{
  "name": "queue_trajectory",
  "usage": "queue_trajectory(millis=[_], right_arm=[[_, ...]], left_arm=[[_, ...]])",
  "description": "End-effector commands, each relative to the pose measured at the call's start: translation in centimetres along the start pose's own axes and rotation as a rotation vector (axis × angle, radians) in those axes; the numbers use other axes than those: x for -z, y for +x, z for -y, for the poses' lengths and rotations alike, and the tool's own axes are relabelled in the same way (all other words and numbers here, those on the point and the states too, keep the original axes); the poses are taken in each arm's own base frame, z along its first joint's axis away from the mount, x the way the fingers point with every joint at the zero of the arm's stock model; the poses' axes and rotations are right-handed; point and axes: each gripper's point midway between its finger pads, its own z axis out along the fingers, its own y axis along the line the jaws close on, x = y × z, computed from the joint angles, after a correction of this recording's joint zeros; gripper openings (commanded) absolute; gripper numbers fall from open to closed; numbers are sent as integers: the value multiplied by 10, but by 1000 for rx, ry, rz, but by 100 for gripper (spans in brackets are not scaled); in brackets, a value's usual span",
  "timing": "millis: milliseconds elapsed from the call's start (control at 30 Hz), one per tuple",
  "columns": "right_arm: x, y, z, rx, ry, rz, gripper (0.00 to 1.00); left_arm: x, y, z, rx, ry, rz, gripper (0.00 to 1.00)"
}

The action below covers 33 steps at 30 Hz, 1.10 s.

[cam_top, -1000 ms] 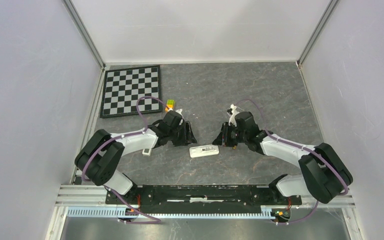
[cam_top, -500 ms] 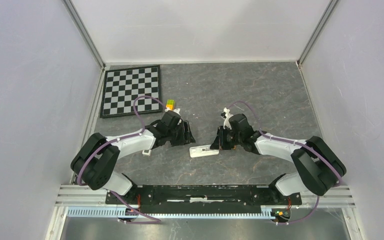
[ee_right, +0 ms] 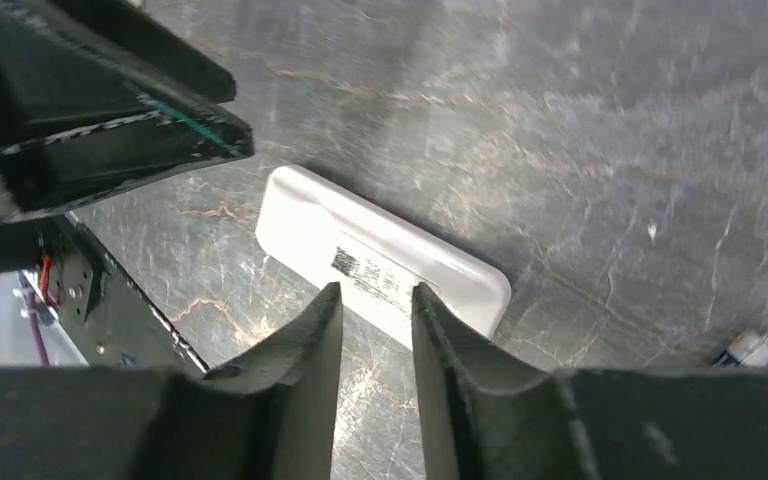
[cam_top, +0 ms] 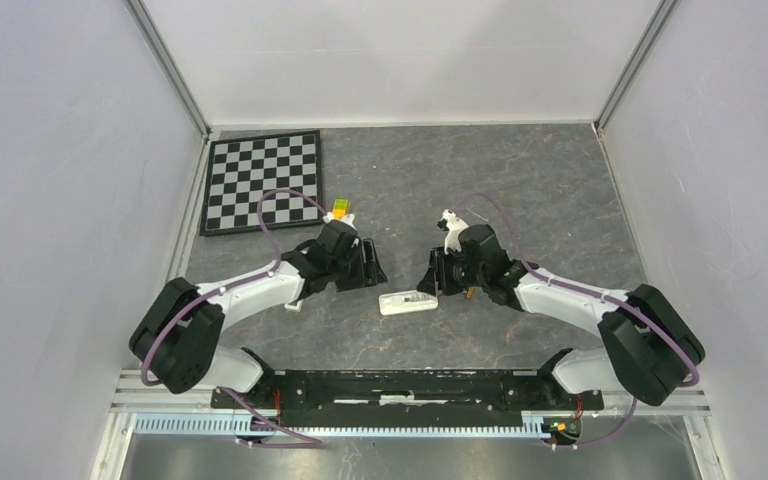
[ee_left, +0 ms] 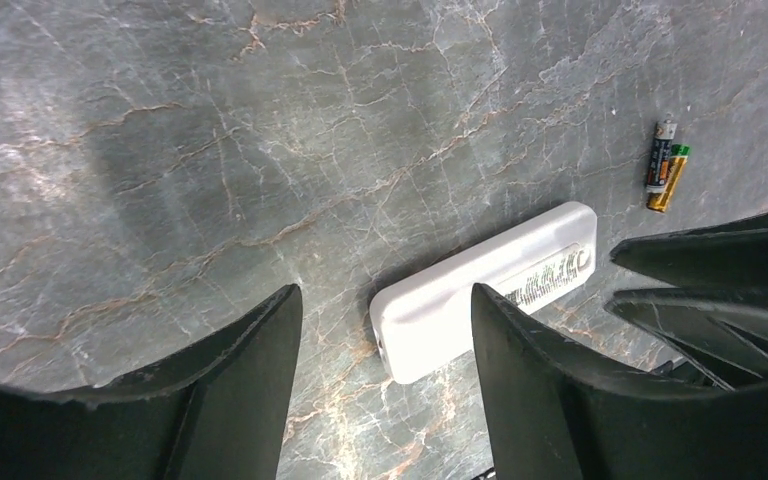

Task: Load the batteries into the remote control
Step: Load the battery cover into the remote control.

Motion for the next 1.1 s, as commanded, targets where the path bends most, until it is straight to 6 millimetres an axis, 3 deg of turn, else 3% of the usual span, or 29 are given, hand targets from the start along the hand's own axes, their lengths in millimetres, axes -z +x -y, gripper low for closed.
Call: queue_trajectory(millis=[0,100,233,400,467,600,933,1067], right_arm=[[14,-45,-36,273,-131,139,48],[13,-45,-33,431,-127,156,75],[6,-34,-42,623,-184,124,83],[-8,-19,-42,899,-140,37,85],[-13,-11,-42,980,-145,-7,85],[-23,8,-22,1093,-94,-149,85],[-39,8,-5,1195,-39,-259,80],[-46,11,1,1196,-32,-311,71]], left_arm=[[18,-21,0,-35,-28,82,71],[33,-32,-7,-23,-63,133,75],[60,-46,-22,32,-132,208,87],[93,-59,-49,110,-236,294,100],[105,-63,-56,134,-253,324,100],[120,-67,-60,161,-250,357,100],[130,-71,-61,178,-231,352,100],[130,-70,-62,177,-228,344,100]])
